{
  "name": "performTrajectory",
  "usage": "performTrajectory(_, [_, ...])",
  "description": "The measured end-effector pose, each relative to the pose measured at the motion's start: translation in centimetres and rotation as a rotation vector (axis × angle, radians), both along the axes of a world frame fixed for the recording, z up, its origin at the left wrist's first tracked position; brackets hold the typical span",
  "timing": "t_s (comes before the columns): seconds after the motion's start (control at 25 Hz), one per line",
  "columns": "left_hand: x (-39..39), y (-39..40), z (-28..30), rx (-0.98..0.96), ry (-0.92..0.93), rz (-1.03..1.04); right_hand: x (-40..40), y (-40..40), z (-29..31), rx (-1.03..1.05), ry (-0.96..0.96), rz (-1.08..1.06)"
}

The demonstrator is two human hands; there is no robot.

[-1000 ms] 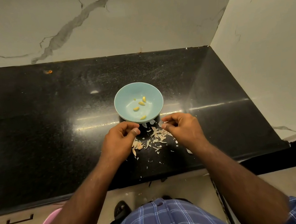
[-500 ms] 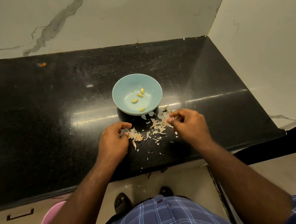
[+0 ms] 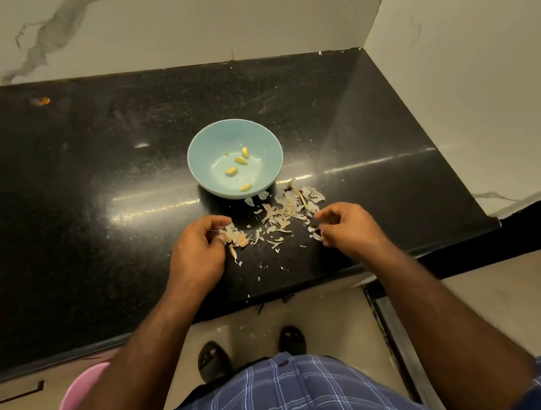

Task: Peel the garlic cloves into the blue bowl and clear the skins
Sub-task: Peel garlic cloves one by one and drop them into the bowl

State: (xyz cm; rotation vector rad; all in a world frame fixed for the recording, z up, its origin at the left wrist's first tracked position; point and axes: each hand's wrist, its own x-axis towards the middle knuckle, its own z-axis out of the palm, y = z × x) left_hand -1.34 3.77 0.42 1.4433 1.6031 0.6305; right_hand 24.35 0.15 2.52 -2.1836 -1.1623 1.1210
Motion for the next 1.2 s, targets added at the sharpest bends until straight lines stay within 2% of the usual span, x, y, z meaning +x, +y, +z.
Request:
performTrajectory(0.08, [-0.5,0.2,0.0,-0.011,-0.023,0.022,-0.7,0.0,0.5,0.087,0.226,-0.099])
performTrajectory(0.12, [-0.7,0.3,0.0,-0.016,-0.036,0.038,-0.6,0.2,0.5,0.118,0.234,-0.128])
performTrajectory(0.24, [-1.7,0.5,0.0,-0.036,-0.045,0.088,-0.8,0.6,-0.1,0.07,0.036,-0.059])
performTrajectory(0.32, [-2.2,0.6,-0.1,-0.044,-0.044,0.104,-2.2,1.0,-0.2,0.091,0.091,-0.027])
performTrajectory(0.44, [-2.8,0.6,-0.3,-0.06,-0.049,0.075,-4.3,1.8,0.4,0.242,0.177,-0.029])
performTrajectory(0.6, [-3.2,0.6,-0.5,-0.048,-0.075,0.047,-5.1,2.4,0.8,0.274,0.031,0.1])
performTrajectory(0.76, [-3.5,0.7,-0.7,-0.048,-0.04,-0.007,-7.7,2.8,0.6,0.193,-0.06,0.385])
performTrajectory(0.92, [-3.4,0.9,-0.6,-0.056,-0.02,-0.009,-10.8,4.7,0.1,0.19,-0.283,0.61])
performTrajectory(1.08, [-3.6,0.9,-0.4,-0.063,-0.003,-0.011,-12.3,5.5,-0.6,0.097,-0.473,0.712])
performTrajectory(1.2, [-3.6,0.9,-0.5,-0.064,-0.002,-0.018,-12.9,5.5,-0.6,0.094,-0.459,0.684])
